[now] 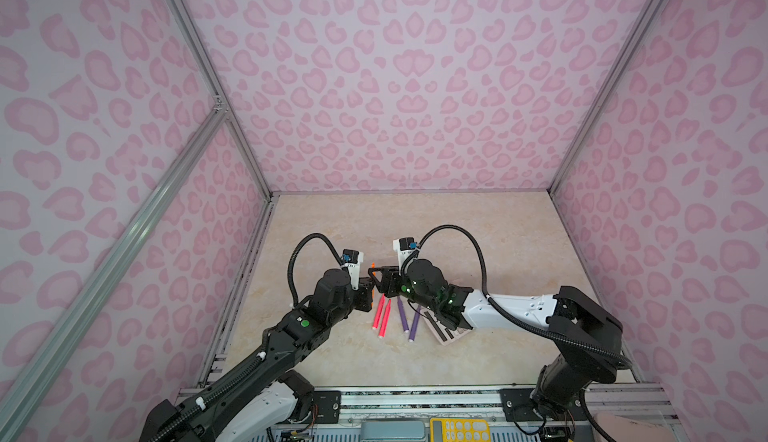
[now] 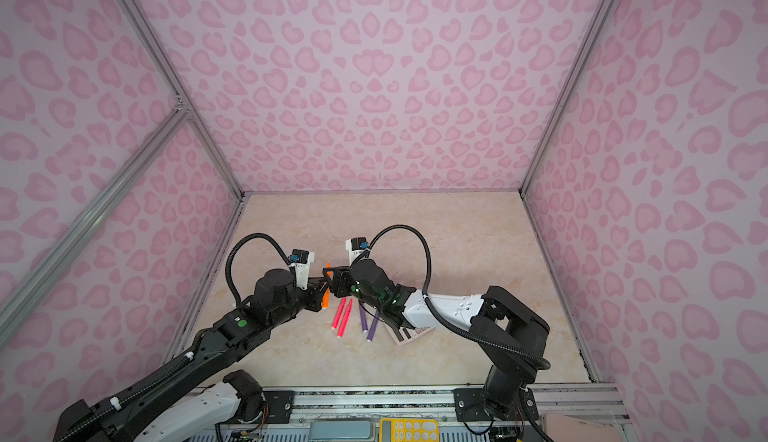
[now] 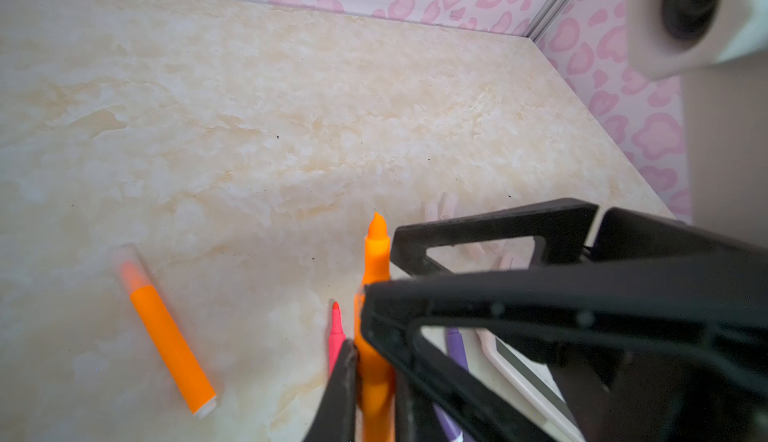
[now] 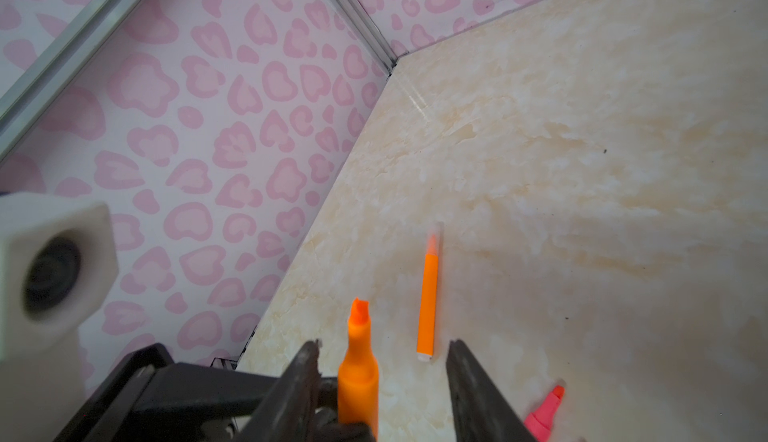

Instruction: Insert the pens into the pen caps

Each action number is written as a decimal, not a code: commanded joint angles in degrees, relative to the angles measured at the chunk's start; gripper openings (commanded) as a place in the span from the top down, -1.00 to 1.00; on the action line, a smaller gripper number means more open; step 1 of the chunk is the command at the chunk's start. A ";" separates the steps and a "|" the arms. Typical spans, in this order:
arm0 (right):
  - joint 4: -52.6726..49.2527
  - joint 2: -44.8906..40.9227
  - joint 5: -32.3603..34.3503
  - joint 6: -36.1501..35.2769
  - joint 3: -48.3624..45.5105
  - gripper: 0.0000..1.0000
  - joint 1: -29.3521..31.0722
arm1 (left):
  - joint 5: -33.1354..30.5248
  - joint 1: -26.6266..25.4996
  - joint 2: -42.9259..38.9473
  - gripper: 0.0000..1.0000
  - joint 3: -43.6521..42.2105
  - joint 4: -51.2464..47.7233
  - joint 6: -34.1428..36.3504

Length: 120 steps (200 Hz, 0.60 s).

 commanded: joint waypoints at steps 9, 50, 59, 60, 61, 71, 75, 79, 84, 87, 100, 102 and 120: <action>-0.47 0.68 -1.60 0.22 0.35 0.08 -0.10 | 2.87 0.04 -1.73 0.93 -0.97 5.10 0.86; 0.82 1.72 -3.76 1.45 0.32 0.32 -1.14 | 5.65 -0.05 -2.22 0.93 -0.93 5.67 1.50; 0.38 1.96 -4.21 1.63 0.83 0.37 -1.10 | 5.12 -0.05 -2.08 0.93 -1.15 5.72 1.47; 0.32 1.89 -4.20 1.63 0.83 0.38 -1.13 | 5.08 -0.05 -2.07 0.93 -1.11 5.72 1.43; 0.29 1.90 -4.20 1.63 0.87 0.38 -1.14 | 5.01 0.00 -2.07 0.93 -1.09 5.76 1.41; 0.35 1.84 -4.37 1.72 0.92 0.43 -1.09 | 4.90 -0.05 -1.75 0.93 -1.14 5.71 1.30; 0.50 1.83 -4.32 1.80 0.84 0.46 -1.09 | 5.07 -0.02 -1.58 0.93 -1.01 5.74 1.27; 0.62 1.74 -4.36 1.81 0.72 0.48 -1.15 | 5.12 0.00 -1.27 0.93 -0.92 5.69 1.30; 0.83 1.74 -4.36 1.82 0.56 0.51 -1.09 | 5.35 0.03 -0.99 0.93 -0.69 5.60 1.30; 0.92 1.76 -4.37 1.87 0.51 0.53 -1.11 | 5.34 -0.08 -0.79 0.93 -0.60 5.51 1.30; 1.26 1.64 -4.44 2.14 0.25 0.65 -1.09 | 5.32 -0.09 -0.21 0.93 -0.15 5.18 1.22; 1.33 1.60 -4.52 2.22 0.20 0.67 -1.10 | 5.28 -0.06 -0.11 0.93 -0.18 5.19 1.28; 1.18 1.45 -4.96 2.47 0.39 0.84 -1.00 | 4.35 -0.11 0.28 0.93 -0.25 5.11 1.21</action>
